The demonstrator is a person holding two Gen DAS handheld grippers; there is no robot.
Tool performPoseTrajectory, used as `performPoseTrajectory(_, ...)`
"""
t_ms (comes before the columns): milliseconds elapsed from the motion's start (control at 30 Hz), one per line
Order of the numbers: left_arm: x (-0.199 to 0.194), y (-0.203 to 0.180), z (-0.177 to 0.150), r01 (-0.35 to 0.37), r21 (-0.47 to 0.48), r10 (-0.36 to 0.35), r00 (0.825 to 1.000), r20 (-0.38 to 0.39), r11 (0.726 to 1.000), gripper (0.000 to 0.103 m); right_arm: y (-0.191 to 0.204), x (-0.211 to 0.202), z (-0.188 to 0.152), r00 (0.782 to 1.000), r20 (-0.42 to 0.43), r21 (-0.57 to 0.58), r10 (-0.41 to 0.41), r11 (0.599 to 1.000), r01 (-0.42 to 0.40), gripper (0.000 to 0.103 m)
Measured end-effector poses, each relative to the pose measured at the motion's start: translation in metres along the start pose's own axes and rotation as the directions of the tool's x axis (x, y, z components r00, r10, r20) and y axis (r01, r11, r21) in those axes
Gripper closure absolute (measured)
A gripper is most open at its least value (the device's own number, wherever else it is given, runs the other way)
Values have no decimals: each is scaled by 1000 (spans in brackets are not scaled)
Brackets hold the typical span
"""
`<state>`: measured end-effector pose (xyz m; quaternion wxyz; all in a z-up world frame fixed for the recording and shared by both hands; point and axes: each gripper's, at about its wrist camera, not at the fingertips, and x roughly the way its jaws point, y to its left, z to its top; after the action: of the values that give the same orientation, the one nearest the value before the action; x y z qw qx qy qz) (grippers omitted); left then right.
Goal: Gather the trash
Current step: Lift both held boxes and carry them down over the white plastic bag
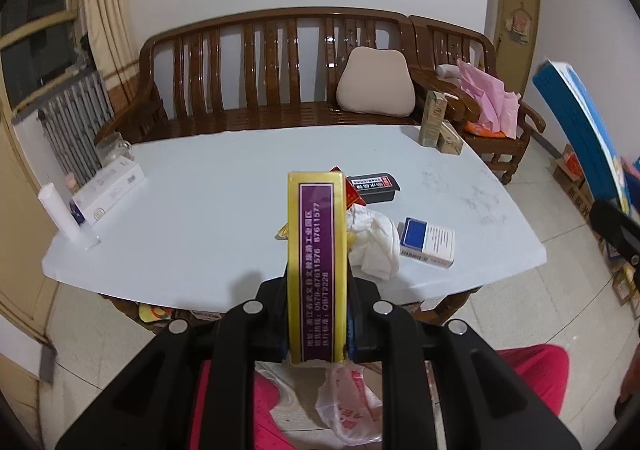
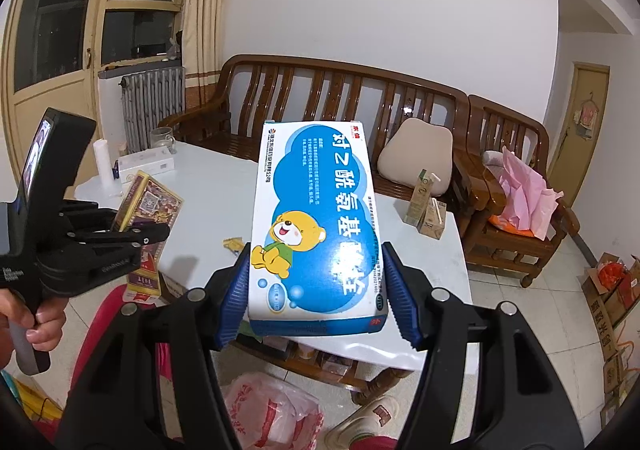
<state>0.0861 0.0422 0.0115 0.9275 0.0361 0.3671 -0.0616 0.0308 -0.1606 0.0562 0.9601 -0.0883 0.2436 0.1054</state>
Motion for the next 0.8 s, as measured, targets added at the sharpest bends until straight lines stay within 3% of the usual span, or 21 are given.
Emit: performPoseTrajectory(800, -1, -29, -66, 62, 74, -58, 997, -49, 995, 84, 45, -18, -60, 998, -59, -9, 2, 1000, -3, 43)
